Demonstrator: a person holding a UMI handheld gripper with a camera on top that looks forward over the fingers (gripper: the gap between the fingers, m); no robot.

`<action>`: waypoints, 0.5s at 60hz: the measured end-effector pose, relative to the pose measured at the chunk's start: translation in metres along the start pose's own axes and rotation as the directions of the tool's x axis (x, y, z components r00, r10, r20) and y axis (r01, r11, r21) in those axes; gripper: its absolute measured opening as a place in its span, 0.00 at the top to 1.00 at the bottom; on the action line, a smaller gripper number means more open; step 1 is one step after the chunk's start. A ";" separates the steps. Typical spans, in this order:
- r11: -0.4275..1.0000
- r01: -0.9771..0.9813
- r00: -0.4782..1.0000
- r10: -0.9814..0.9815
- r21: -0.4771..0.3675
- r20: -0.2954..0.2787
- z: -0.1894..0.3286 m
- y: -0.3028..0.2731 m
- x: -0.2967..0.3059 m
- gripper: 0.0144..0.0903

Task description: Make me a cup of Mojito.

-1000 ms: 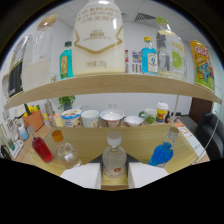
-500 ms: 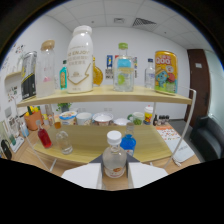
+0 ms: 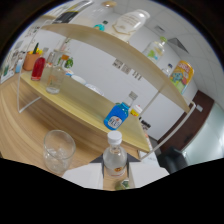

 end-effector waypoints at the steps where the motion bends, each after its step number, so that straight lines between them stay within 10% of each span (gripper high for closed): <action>1: 0.999 0.054 0.998 -0.054 0.006 -0.017 0.001 -0.002 0.003 0.75; 17: 0.707 0.707 0.694 -0.691 0.012 -0.203 0.004 -0.041 0.013 0.75; 30: 0.363 0.927 0.336 -0.916 -0.095 -0.220 0.003 -0.049 0.007 0.75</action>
